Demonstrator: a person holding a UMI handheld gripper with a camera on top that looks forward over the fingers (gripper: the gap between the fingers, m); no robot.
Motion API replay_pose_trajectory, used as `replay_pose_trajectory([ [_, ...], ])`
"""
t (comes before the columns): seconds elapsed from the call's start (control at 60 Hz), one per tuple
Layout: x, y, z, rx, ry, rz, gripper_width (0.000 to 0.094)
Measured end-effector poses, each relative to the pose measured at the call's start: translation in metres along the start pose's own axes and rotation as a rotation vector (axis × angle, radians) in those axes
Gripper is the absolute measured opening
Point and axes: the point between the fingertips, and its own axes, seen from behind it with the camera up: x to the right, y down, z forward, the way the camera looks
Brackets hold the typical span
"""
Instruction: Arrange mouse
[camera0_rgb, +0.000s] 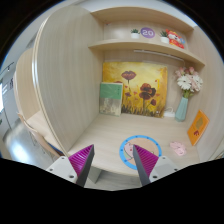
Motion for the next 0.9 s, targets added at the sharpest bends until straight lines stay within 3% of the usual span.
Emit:
replay_pose_trajectory([
  [0.133, 0.035, 0.046, 0.003, -0.079, 0.036, 0.008, 0.0773],
  [0.5, 0.208, 0.156, 0.001, -0.246, 0.275, 0.093, 0.0769],
  [0.7, 0.287, 0.172, 0.018, -0.276, 0.362, 0.153, 0.0768],
  [0.9, 0.342, 0.163, 0.065, -0.273, 0.38, 0.161, 0.0771],
])
